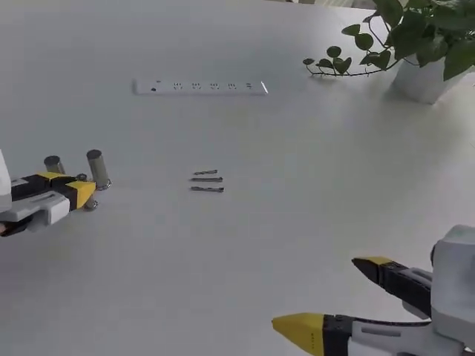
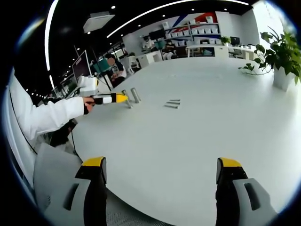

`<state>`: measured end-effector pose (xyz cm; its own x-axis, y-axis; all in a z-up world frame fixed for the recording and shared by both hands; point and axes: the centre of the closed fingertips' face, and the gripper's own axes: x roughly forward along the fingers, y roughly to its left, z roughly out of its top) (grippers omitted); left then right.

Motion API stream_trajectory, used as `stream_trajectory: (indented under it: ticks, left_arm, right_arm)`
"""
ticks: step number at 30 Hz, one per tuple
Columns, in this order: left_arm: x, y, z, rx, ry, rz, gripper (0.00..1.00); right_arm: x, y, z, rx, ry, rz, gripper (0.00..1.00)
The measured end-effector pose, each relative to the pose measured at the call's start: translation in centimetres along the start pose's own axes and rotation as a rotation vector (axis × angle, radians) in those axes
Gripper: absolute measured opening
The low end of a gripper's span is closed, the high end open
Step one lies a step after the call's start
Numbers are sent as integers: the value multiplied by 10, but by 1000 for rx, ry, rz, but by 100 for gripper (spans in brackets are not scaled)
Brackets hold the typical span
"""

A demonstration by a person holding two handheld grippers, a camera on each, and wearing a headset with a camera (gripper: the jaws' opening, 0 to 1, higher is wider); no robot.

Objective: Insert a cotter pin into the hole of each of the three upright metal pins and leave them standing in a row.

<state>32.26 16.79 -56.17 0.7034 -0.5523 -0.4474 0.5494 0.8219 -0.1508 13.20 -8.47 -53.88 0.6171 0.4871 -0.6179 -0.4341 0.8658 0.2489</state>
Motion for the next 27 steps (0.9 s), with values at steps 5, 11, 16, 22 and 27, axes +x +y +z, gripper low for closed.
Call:
stream_trajectory:
  ticks: [5,11,16,22,27]
  left_arm:
    - [0,-6,2,4,-7,-24,9]
    - [-5,-4,3,66,-3,0,7]
    - [-8,-13,0,122,21,-19,7]
    - [-17,-30,1,185,33,-31,7]
    - [-27,-51,11,148,3,-34,7]
  right_arm:
    - [-1,-1,3,9,-18,1,95]
    - [-2,-1,4,11,-26,1,95]
    - [-2,0,5,9,-31,5,95]
    - [-3,2,8,3,-46,10,94]
    - [-4,6,10,-7,-60,18,94]
